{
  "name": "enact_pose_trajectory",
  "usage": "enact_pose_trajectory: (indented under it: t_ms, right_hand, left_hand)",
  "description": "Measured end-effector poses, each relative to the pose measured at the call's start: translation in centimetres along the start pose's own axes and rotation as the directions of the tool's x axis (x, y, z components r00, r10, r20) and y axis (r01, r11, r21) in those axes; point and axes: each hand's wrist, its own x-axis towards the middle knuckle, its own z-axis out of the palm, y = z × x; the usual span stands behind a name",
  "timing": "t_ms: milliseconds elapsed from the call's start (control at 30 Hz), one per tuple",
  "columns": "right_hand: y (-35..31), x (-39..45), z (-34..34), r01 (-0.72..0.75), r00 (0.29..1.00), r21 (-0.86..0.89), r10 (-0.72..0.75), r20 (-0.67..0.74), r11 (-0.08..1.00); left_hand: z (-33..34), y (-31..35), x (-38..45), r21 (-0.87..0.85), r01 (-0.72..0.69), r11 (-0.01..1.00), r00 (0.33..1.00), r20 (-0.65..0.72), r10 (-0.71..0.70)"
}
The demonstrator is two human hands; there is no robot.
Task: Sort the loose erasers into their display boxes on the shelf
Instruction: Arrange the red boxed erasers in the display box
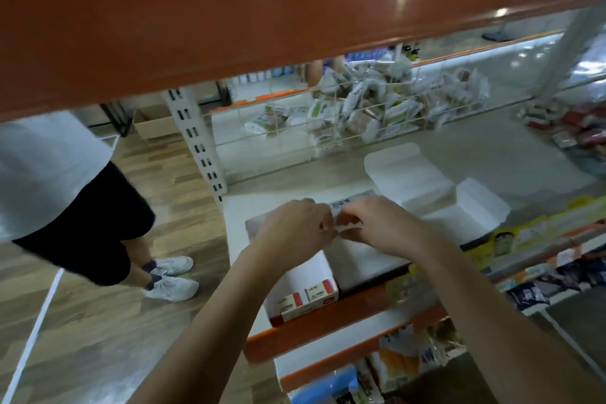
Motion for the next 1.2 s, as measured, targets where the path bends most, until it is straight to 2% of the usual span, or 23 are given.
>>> enact_pose_trajectory:
  t_ms: [167,433,600,767,967,1067,1200]
  right_hand:
    - [5.0,-1.1,-2.8,-0.087,0.981,-0.108,0.066,-0.185,0.99]
    - [15.3,-6.7,-6.8,-0.347,0.914,-0.174,0.291,-0.283,0.921]
    - [21.5,-9.7,-8.8,-0.49,0.843,-0.116,0.436,-0.316,0.864]
    - [28.4,-12.2,-10.3,-0.565,0.798,-0.066,0.524,-0.298,0.822]
    - [36.3,-13.9,-13.2,-0.573,0.788,-0.087,0.518,-0.332,0.815]
    - [40.0,-14.1,-14.7,-0.537,0.788,0.003,0.503,-0.355,0.844]
    - [44.2,-13.0,-16.4,-0.544,0.788,-0.008,0.507,-0.348,0.839]
  left_hand:
    - [-0.2,4.2,4.6,0.05,-0.158,0.986,0.982,-0.092,0.162]
    - [0.2,14.2,12.8,0.086,-0.338,0.937,0.933,-0.103,0.346]
    - [0.4,21.5,17.0,0.129,-0.423,0.897,0.895,-0.094,0.436]
    - [1.5,28.3,21.5,0.13,-0.441,0.888,0.894,-0.024,0.448]
    - [2.7,35.0,27.5,0.105,-0.387,0.916,0.922,0.031,0.386]
    - [3.3,37.0,30.5,0.097,-0.357,0.929,0.934,0.037,0.355]
    - [4.5,38.5,34.1,0.109,-0.313,0.943,0.949,-0.009,0.316]
